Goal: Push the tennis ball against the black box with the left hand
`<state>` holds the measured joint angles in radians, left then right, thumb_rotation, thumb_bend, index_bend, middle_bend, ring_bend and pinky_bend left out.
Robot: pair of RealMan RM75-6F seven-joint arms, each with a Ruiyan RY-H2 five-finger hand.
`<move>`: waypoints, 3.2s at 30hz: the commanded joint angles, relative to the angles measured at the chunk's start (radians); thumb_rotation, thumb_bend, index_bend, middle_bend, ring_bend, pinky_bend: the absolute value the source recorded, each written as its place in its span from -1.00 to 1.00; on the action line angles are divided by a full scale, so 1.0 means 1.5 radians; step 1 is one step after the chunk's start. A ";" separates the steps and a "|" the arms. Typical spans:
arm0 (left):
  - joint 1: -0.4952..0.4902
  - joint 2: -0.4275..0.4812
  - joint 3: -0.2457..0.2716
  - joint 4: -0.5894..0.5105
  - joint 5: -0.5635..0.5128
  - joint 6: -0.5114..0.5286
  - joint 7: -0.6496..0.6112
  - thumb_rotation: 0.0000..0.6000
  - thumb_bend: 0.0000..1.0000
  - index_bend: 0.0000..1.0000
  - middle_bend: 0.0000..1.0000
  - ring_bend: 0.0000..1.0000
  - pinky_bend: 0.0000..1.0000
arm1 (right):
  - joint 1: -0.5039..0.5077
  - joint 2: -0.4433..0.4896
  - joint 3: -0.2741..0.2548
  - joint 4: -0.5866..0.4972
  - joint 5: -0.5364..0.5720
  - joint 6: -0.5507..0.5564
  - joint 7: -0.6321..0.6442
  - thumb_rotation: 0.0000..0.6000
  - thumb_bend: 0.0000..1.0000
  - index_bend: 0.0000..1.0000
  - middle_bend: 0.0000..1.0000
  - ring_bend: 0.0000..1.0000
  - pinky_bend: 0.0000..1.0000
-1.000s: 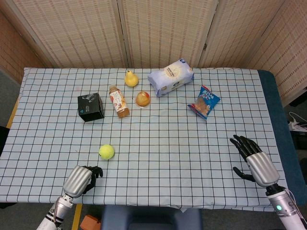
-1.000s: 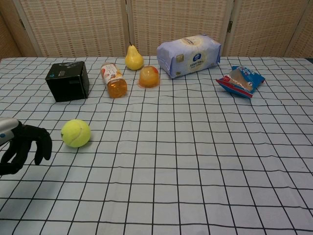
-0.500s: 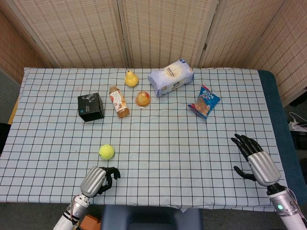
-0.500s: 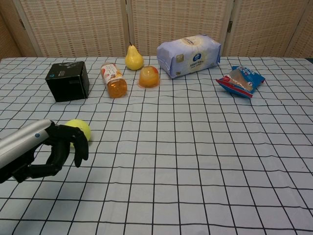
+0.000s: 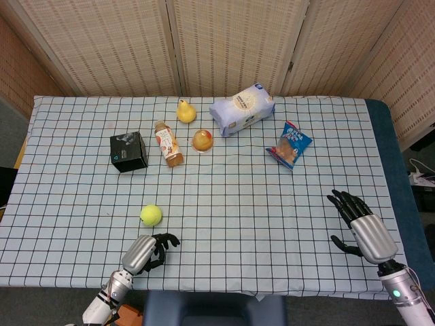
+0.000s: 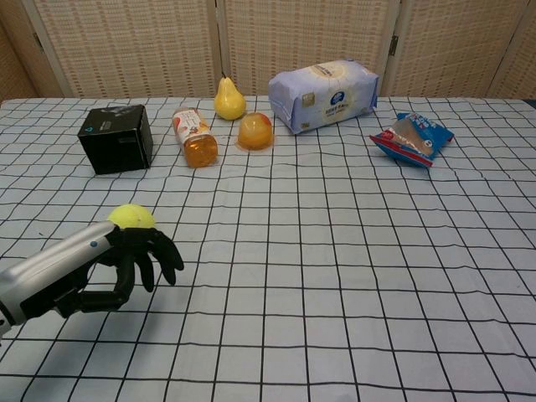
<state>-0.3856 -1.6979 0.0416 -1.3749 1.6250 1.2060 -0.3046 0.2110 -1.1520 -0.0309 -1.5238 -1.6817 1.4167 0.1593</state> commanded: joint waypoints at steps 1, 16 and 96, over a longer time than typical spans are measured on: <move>-0.008 -0.003 -0.001 0.008 -0.006 -0.011 0.003 1.00 0.81 -0.26 -0.21 -0.12 0.21 | 0.000 0.000 0.000 0.000 0.000 -0.001 -0.001 1.00 -0.59 -0.96 -1.00 -1.00 -0.78; -0.027 -0.004 -0.008 0.004 -0.021 -0.029 0.028 1.00 0.79 -0.36 -0.24 -0.17 -0.18 | 0.000 0.000 0.000 -0.001 -0.003 0.003 0.002 1.00 -0.59 -0.96 -1.00 -1.00 -0.78; -0.117 -0.022 -0.100 0.154 -0.148 -0.085 0.370 1.00 0.76 -0.43 -0.28 -0.23 -0.14 | 0.004 -0.002 -0.003 0.002 0.000 -0.009 -0.004 1.00 -0.59 -0.96 -1.00 -1.00 -0.78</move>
<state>-0.5592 -1.7283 -0.1075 -1.1518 1.4039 1.0797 0.2463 0.2168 -1.1556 -0.0356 -1.5215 -1.6809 1.4033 0.1537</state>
